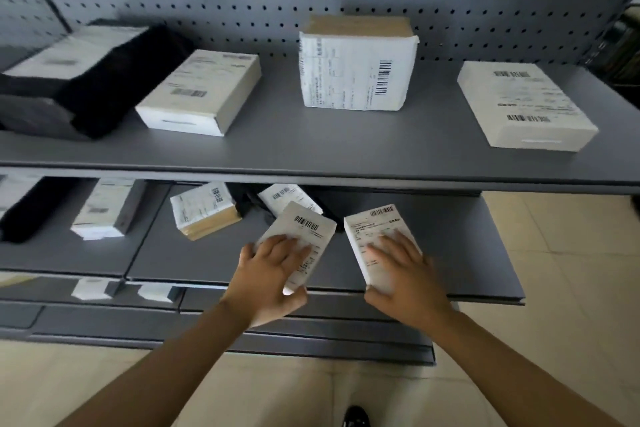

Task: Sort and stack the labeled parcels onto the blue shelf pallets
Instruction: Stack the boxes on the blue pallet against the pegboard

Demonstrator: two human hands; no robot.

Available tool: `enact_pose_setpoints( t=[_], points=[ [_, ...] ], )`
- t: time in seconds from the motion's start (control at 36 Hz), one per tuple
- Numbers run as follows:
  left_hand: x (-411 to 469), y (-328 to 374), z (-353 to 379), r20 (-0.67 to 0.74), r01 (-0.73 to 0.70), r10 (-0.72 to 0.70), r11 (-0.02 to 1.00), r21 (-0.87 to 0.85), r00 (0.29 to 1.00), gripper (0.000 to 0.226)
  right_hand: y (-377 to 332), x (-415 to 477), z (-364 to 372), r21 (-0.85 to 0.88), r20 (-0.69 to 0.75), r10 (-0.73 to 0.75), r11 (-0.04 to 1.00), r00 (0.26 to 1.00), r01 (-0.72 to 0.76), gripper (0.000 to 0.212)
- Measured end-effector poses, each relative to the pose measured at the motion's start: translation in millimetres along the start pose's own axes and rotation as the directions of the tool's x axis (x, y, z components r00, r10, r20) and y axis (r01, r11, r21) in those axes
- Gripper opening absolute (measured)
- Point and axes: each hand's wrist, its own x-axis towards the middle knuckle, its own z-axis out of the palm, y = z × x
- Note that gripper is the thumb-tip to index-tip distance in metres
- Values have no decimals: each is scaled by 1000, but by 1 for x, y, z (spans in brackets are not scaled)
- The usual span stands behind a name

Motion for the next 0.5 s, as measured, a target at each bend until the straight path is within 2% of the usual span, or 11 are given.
enact_pose_setpoints(
  t=[0.14, 0.25, 0.5],
  points=[
    [-69, -46, -29, -48, 125, -125, 992, -4, 991, 64, -85, 7, 4, -24, -46, -142, 990, 989, 141, 77],
    [-139, -83, -52, -109, 225, -225, 974, -10, 968, 61, -160, 7, 15, -45, -101, -297, 955, 949, 294, 70],
    [-302, -162, -103, -207, 481, -468, 877, 9, 859, 62, -335, 10, 39, -46, -144, -540, 841, 829, 539, 69]
  ],
)
